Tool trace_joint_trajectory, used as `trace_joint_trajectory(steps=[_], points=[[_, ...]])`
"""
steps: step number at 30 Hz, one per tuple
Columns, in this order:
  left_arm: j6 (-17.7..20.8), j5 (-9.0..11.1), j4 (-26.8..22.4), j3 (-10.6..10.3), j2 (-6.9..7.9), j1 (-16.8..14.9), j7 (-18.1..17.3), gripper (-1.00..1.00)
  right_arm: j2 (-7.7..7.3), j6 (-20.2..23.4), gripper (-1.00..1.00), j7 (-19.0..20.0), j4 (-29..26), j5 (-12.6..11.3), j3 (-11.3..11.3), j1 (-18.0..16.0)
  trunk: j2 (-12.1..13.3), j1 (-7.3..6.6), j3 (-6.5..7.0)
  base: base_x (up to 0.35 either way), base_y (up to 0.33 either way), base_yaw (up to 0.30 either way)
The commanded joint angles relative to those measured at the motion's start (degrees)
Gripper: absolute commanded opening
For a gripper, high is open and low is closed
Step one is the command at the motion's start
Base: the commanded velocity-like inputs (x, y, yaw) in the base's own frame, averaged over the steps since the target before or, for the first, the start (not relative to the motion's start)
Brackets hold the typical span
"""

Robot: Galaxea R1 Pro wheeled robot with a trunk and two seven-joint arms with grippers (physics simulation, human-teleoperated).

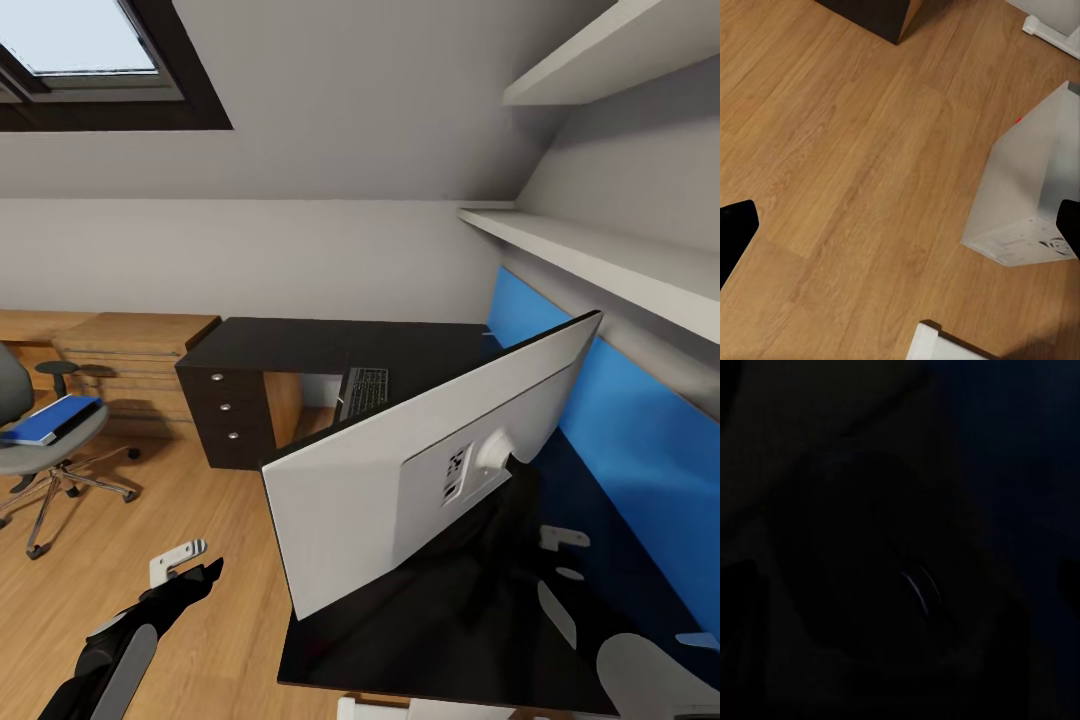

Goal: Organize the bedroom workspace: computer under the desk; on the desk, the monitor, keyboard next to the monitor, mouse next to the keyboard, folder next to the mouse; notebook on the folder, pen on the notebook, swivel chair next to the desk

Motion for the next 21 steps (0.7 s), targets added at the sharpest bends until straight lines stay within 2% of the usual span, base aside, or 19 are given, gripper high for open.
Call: trace_joint_trajectory(steps=[1, 15, 21], points=[[0.24, 0.61, -0.10, -0.03, 0.02, -0.03, 0.44, 1.00, -0.04, 0.63, 1.00, -0.31, 0.45, -0.59, 0.45, 0.02, -0.04, 0.01, -0.08, 0.000, 0.000, 0.000], [0.40, 0.72, -0.67, -0.03, 0.02, -0.03, 0.42, 1.00, 0.02, 1.48, 1.00, -0.31, 0.45, -0.59, 0.46, -0.02, -0.04, 0.01, -0.08, 0.000, 0.000, 0.000], [0.48, 0.77, -1.45, -0.03, -0.04, -0.03, 0.44, 1.00, 0.04, 1.49, 1.00, -0.31, 0.45, -0.59, 0.46, -0.02, -2.44, 1.33, -1.15, 0.000, 0.000, 0.000]])
